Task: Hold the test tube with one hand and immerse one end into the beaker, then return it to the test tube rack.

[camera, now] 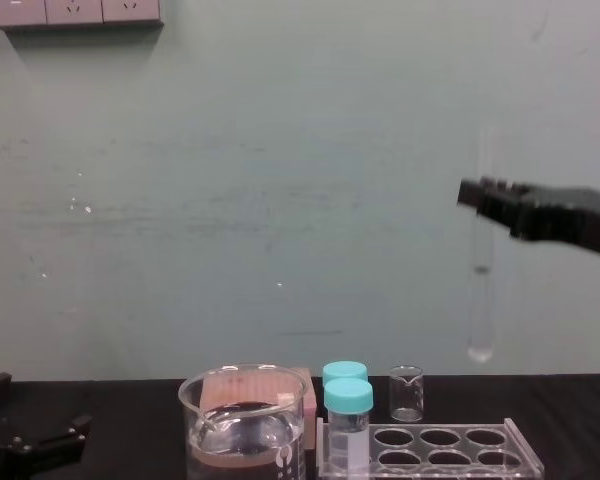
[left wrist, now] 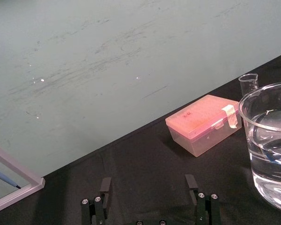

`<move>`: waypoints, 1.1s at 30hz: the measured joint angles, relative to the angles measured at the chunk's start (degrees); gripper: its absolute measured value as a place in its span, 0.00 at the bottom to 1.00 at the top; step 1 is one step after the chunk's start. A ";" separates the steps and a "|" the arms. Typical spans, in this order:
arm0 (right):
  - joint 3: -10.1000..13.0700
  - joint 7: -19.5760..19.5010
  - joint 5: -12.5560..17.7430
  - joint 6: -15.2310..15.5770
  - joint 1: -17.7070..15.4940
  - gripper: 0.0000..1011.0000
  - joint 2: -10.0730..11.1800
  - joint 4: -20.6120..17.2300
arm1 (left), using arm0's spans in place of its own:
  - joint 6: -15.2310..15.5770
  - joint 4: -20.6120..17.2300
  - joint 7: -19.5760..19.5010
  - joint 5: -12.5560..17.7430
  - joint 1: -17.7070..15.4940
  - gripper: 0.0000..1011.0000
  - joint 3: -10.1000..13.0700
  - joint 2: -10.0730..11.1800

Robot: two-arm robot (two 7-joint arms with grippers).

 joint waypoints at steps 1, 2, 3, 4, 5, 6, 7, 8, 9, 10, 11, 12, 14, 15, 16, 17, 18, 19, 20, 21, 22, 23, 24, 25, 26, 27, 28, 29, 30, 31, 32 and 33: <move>0.16 -0.01 0.00 -0.18 0.09 0.22 0.08 -0.22 | 0.00 0.00 0.00 0.00 0.00 0.99 0.00 0.00; 0.39 -0.04 -0.03 -0.47 0.25 0.22 0.22 -0.57 | 0.00 0.00 0.00 0.00 0.00 0.99 0.00 0.00; 0.51 -0.04 -0.06 -0.60 0.35 0.22 0.29 -0.75 | 0.00 0.00 0.00 0.00 0.00 0.99 0.00 0.00; 0.63 -0.05 -0.11 -0.71 0.46 0.22 0.37 -0.89 | 0.00 0.00 0.00 0.00 0.00 0.99 0.00 0.00; 0.80 -0.05 -0.19 -0.87 0.64 0.22 0.48 -1.10 | 0.00 0.00 0.00 0.00 0.00 0.99 0.00 0.00; 0.88 -0.07 -0.23 -0.93 0.72 0.22 0.52 -1.15 | 0.00 0.00 0.00 0.00 0.00 0.99 0.00 0.00; 1.02 -0.11 -0.35 -1.03 0.88 0.22 0.57 -1.21 | 0.00 0.00 0.00 0.00 0.00 0.99 0.00 0.00; 1.02 -0.11 -0.35 -1.03 0.88 0.22 0.57 -1.21 | 0.00 0.00 0.00 0.00 0.00 0.99 0.00 0.00; 1.11 -0.18 -0.49 -1.08 0.98 0.22 0.60 -1.26 | 0.00 0.00 0.00 0.00 0.00 0.99 0.00 0.00; 1.18 -0.27 -0.57 -1.09 1.05 0.22 0.60 -1.32 | 0.00 0.00 0.00 0.00 0.00 0.99 0.00 0.00; 1.22 -0.29 -0.60 -1.10 1.07 0.22 0.60 -1.33 | 0.00 0.00 0.00 0.00 0.00 0.99 0.00 0.00; 1.23 -0.29 -0.61 -1.11 1.08 0.22 0.60 -1.33 | 0.00 0.00 0.00 0.00 0.00 0.99 0.00 0.00; 1.28 -0.30 -0.63 -1.12 1.10 0.22 0.59 -1.33 | 0.00 0.00 0.00 0.00 0.00 0.99 0.00 0.00; 1.29 -0.30 -0.64 -1.12 1.10 0.22 0.59 -1.33 | 0.00 0.00 0.00 0.00 0.00 0.99 0.00 0.00; 1.29 -0.30 -0.64 -1.12 1.09 0.22 0.59 -1.35 | 0.00 0.00 0.00 0.00 0.00 0.99 0.00 0.00; 1.29 -0.30 -0.65 -1.10 1.05 0.22 0.60 -1.36 | 0.00 0.00 0.00 0.00 0.00 0.99 0.00 0.00; 1.30 -0.30 -0.66 -1.08 1.02 0.22 0.59 -1.36 | 0.00 0.00 0.00 0.00 0.01 0.99 0.00 0.00; 1.31 -0.30 -0.66 -1.06 0.98 0.22 0.60 -1.37 | 0.00 0.00 0.00 0.00 0.00 0.99 0.00 0.00; 1.34 -0.35 -0.66 -0.98 0.83 0.22 0.60 -1.44 | 0.00 0.00 0.00 0.00 0.00 0.99 0.00 0.00; 1.34 -0.39 -0.66 -0.93 0.77 0.22 0.60 -1.48 | 0.00 0.00 0.00 0.00 0.00 0.99 0.00 0.00; 1.36 -0.43 -0.66 -0.88 0.71 0.22 0.59 -1.51 | 0.00 0.00 0.00 0.00 0.00 0.99 0.00 0.00; 1.37 -0.46 -0.67 -0.82 0.65 0.22 0.59 -1.52 | 0.00 0.00 0.00 0.00 0.00 0.99 0.00 0.00; 1.37 -0.49 -0.67 -0.76 0.59 0.22 0.58 -1.54 | 0.00 0.00 0.00 0.00 0.00 0.99 0.00 0.00; 1.39 -0.53 -0.67 -0.64 0.46 0.22 0.58 -1.60 | 0.00 0.00 0.00 0.00 0.00 0.99 0.00 0.00; 1.40 -0.55 -0.67 -0.59 0.41 0.22 0.58 -1.63 | 0.00 0.00 0.00 0.00 0.00 0.99 0.00 0.00; 1.41 -0.59 -0.67 -0.51 0.31 0.22 0.59 -1.67 | 0.00 0.00 0.00 0.00 0.00 0.99 0.00 0.00; 1.42 -0.61 -0.67 -0.46 0.27 0.22 0.60 -1.69 | 0.00 0.00 0.00 0.00 0.00 0.99 0.00 0.00; 1.44 -0.63 -0.67 -0.43 0.25 0.22 0.61 -1.70 | 0.00 0.00 0.00 0.00 0.00 0.99 0.00 0.00; 1.45 -0.65 -0.67 -0.40 0.22 0.22 0.62 -1.70 | 0.00 0.00 0.00 0.00 0.00 0.99 0.00 0.00; 1.45 -0.67 -0.67 -0.34 0.15 0.22 0.65 -1.70 | 0.00 0.00 0.00 0.00 0.00 0.99 0.00 0.00; 1.46 -0.69 -0.67 -0.32 0.14 0.22 0.66 -1.70 | 0.00 0.00 0.00 0.00 0.00 0.99 0.00 0.00; 1.46 -0.69 -0.67 -0.29 0.13 0.22 0.68 -1.70 | 0.00 0.00 0.00 0.00 0.00 0.99 0.00 0.00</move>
